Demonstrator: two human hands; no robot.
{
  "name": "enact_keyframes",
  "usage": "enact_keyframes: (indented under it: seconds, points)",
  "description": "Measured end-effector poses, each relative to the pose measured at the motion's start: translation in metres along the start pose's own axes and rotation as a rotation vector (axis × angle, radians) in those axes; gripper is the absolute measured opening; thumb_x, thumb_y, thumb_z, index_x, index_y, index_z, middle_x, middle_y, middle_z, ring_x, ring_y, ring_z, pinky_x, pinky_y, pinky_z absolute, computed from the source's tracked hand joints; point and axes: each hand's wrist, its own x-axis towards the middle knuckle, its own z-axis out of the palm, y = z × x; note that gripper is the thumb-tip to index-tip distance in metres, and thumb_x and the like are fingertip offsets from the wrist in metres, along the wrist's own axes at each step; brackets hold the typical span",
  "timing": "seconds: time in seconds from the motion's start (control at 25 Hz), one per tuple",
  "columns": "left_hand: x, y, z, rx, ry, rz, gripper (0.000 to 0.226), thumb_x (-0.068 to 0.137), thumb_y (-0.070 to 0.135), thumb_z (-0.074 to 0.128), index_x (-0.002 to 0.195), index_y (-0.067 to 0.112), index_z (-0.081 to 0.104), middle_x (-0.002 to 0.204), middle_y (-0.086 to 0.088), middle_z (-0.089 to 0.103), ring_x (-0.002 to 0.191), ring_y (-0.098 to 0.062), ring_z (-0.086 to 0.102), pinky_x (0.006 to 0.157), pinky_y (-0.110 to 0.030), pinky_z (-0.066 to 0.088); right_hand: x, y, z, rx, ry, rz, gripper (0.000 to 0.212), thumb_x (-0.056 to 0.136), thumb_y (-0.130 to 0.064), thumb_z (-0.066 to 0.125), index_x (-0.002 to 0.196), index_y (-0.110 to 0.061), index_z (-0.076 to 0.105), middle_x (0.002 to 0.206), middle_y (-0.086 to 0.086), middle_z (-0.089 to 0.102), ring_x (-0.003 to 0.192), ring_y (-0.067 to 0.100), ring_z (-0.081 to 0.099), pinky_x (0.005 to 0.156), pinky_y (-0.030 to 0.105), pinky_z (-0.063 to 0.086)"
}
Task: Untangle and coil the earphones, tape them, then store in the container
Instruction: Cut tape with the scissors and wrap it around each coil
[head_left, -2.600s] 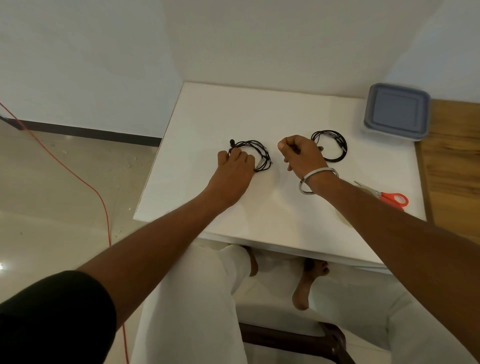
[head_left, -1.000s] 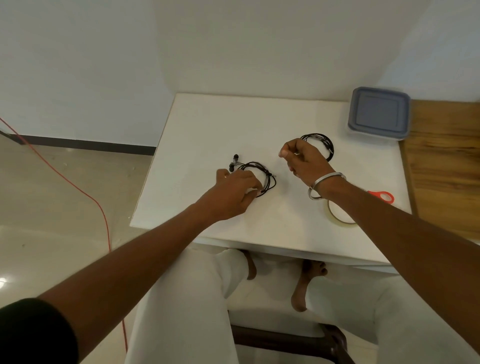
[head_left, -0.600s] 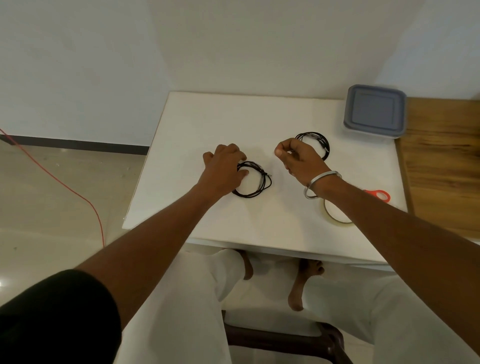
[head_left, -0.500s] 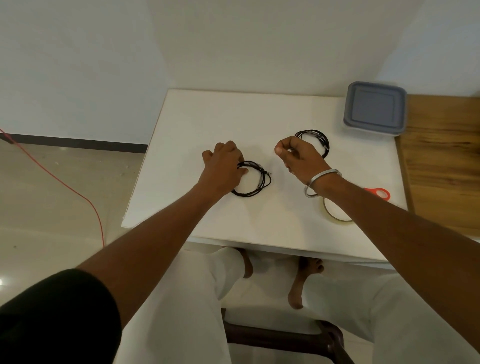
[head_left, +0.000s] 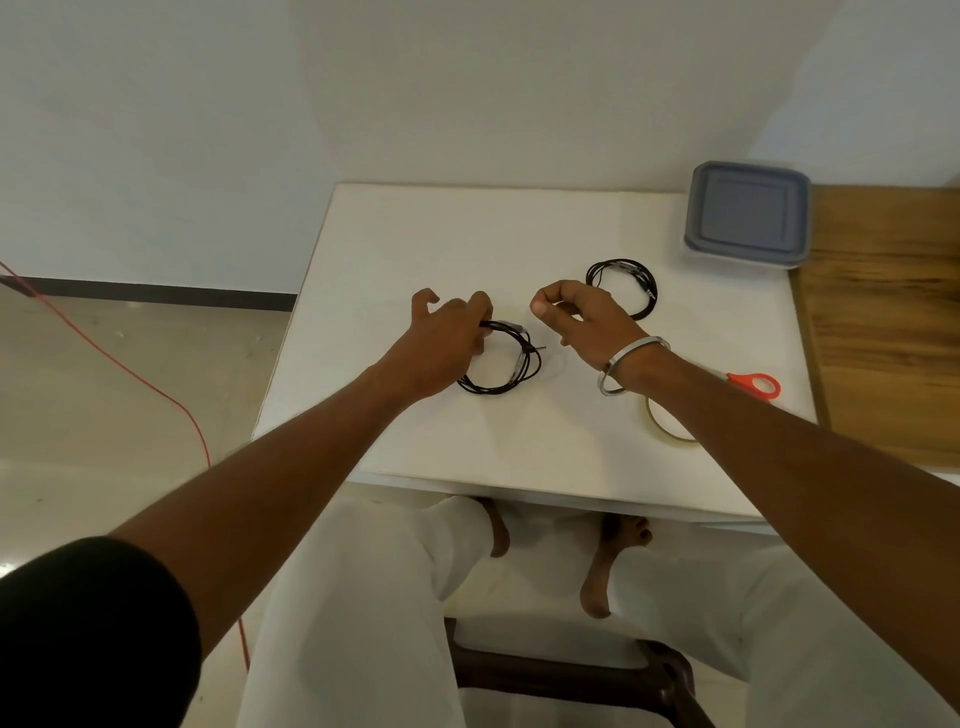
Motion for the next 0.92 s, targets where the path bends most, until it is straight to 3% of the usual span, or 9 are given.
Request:
enact_keyframes:
  seconds: [0.12, 0.28, 0.36, 0.44, 0.56, 0.64, 0.76, 0.92]
  points:
    - [0.002, 0.0, -0.005, -0.068, -0.04, 0.005, 0.01, 0.098, 0.005, 0.035, 0.103, 0.011, 0.041, 0.075, -0.004, 0.063, 0.062, -0.021, 0.046, 0.105, -0.038, 0.023, 0.0, -0.005, 0.002, -0.005, -0.015, -0.012, 0.009, 0.094, -0.027, 0.054, 0.097, -0.021, 0.061, 0.095, -0.014, 0.058, 0.094, 0.009, 0.054, 0.091, 0.036, 0.049]
    - [0.003, 0.006, -0.007, -0.256, -0.058, 0.035, 0.015, 0.1, 0.022, 0.051, 0.105, 0.008, 0.053, 0.075, -0.009, 0.064, 0.063, -0.02, 0.05, 0.075, -0.03, 0.042, 0.0, -0.005, 0.0, -0.009, -0.042, -0.027, 0.008, 0.094, -0.026, 0.055, 0.095, -0.021, 0.061, 0.093, -0.016, 0.059, 0.092, 0.006, 0.055, 0.093, 0.035, 0.049]
    - [0.005, 0.01, -0.011, -0.352, -0.071, 0.035, 0.017, 0.097, 0.025, 0.056, 0.103, 0.01, 0.06, 0.079, -0.01, 0.067, 0.067, -0.023, 0.059, 0.066, -0.033, 0.047, 0.001, -0.004, -0.001, -0.014, -0.083, -0.034, 0.006, 0.093, -0.027, 0.055, 0.092, -0.025, 0.06, 0.092, -0.015, 0.061, 0.092, 0.005, 0.057, 0.095, 0.035, 0.049]
    - [0.007, 0.013, -0.013, -0.394, -0.074, 0.019, 0.018, 0.096, 0.026, 0.058, 0.103, 0.01, 0.064, 0.082, -0.009, 0.069, 0.069, -0.023, 0.063, 0.066, -0.032, 0.051, 0.001, -0.004, -0.001, -0.005, -0.13, -0.025, 0.008, 0.093, -0.028, 0.055, 0.087, -0.03, 0.06, 0.091, -0.012, 0.064, 0.09, 0.007, 0.061, 0.095, 0.036, 0.05]
    - [0.008, 0.02, -0.015, -0.424, -0.098, 0.004, 0.02, 0.095, 0.025, 0.061, 0.1, 0.007, 0.067, 0.074, -0.001, 0.064, 0.063, -0.017, 0.059, 0.056, -0.016, 0.047, -0.001, -0.004, 0.0, 0.019, -0.168, 0.003, 0.008, 0.094, -0.027, 0.053, 0.09, -0.024, 0.06, 0.089, -0.004, 0.066, 0.087, 0.013, 0.063, 0.089, 0.036, 0.05]
    - [0.009, 0.023, -0.017, -0.434, -0.11, 0.01, 0.018, 0.094, 0.023, 0.061, 0.096, 0.005, 0.066, 0.068, 0.005, 0.059, 0.059, -0.011, 0.055, 0.054, -0.011, 0.042, -0.004, -0.006, 0.001, 0.028, -0.177, -0.007, 0.009, 0.096, -0.023, 0.051, 0.095, -0.018, 0.058, 0.087, -0.005, 0.063, 0.08, 0.006, 0.061, 0.075, 0.022, 0.05]
    - [0.01, 0.025, -0.021, -0.457, -0.103, 0.009, 0.017, 0.094, 0.021, 0.062, 0.095, 0.005, 0.067, 0.068, 0.003, 0.059, 0.056, -0.011, 0.054, 0.054, -0.018, 0.046, -0.009, -0.008, 0.001, 0.103, -0.22, 0.004, 0.008, 0.099, -0.016, 0.045, 0.097, -0.011, 0.052, 0.085, -0.001, 0.062, 0.068, -0.007, 0.063, 0.059, 0.004, 0.042]
    - [0.011, 0.024, -0.025, -0.501, -0.059, -0.017, 0.013, 0.094, 0.02, 0.063, 0.096, 0.008, 0.067, 0.071, -0.003, 0.062, 0.055, -0.006, 0.054, 0.054, -0.02, 0.049, -0.011, -0.004, -0.001, 0.206, -0.296, 0.026, 0.01, 0.1, -0.016, 0.041, 0.096, -0.01, 0.047, 0.093, 0.011, 0.068, 0.072, 0.008, 0.067, 0.068, 0.013, 0.049]
